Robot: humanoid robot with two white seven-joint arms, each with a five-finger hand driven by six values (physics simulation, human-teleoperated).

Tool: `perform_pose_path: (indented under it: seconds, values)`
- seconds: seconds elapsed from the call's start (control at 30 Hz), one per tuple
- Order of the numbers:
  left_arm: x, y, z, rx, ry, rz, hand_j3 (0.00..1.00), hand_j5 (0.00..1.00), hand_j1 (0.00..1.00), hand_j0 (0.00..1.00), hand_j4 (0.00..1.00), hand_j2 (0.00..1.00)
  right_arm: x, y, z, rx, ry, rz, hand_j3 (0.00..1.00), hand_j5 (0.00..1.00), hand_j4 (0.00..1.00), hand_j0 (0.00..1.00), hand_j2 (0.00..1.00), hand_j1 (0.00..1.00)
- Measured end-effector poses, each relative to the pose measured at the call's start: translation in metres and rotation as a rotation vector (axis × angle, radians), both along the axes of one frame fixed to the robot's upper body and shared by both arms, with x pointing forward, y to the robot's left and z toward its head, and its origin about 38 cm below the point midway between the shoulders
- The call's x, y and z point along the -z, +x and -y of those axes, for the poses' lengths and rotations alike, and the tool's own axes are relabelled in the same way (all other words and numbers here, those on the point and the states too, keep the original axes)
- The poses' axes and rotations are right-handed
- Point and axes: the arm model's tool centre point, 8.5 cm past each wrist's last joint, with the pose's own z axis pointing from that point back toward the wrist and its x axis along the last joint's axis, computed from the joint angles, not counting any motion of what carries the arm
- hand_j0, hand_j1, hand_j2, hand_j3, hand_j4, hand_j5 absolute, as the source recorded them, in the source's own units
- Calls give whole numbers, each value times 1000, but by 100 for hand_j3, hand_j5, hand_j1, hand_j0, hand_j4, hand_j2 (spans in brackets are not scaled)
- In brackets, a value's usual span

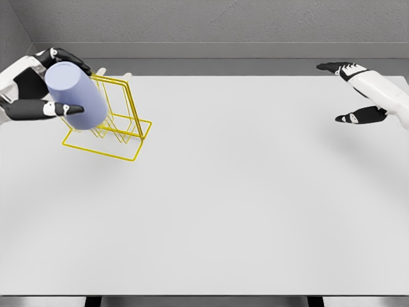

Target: Place the cup on the cup holder with both arms

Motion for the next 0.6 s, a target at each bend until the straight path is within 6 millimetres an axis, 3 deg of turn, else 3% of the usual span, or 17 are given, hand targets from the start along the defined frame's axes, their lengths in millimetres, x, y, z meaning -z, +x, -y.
perform_pose_path:
  seconds: [0.27, 0.6]
  values:
    - [-6, 12, -5, -26, -7, -20, 41, 41, 41, 41, 41, 41, 1, 0, 0, 0, -2, -2, 100, 100, 100, 100, 100, 100]
    - [0, 15, 10, -4, -46, -18, 40, 40, 40, 40, 40, 40, 1, 0, 0, 0, -2, -4, 100, 100, 100, 100, 100, 100]
